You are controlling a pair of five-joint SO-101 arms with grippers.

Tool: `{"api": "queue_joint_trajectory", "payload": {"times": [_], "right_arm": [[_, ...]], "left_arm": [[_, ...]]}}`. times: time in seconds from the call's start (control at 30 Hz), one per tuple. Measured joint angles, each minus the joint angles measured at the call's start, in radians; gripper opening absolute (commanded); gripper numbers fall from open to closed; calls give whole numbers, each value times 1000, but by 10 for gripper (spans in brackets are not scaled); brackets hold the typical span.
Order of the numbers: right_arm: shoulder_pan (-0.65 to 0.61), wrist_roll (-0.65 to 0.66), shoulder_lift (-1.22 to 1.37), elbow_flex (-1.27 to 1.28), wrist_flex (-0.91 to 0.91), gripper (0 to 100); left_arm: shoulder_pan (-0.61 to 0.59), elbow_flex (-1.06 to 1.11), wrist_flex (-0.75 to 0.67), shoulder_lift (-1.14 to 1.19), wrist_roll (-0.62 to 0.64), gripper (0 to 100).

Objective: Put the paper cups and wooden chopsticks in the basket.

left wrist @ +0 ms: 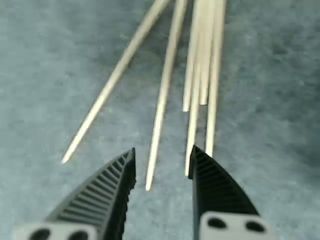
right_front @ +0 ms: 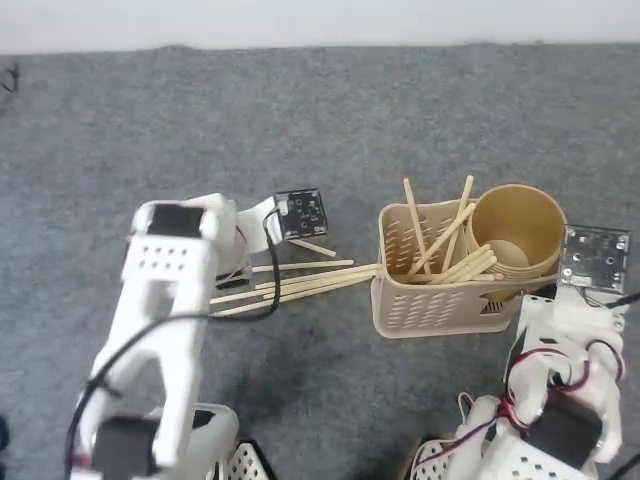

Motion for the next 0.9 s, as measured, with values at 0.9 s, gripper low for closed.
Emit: {"api": "queue_joint_trajectory", "payload": {"times": [0.9], "right_arm": [[-29, 2, 2, 14, -11, 8]], "left_arm": [[-14, -91, -308, 508, -66, 24]]}}
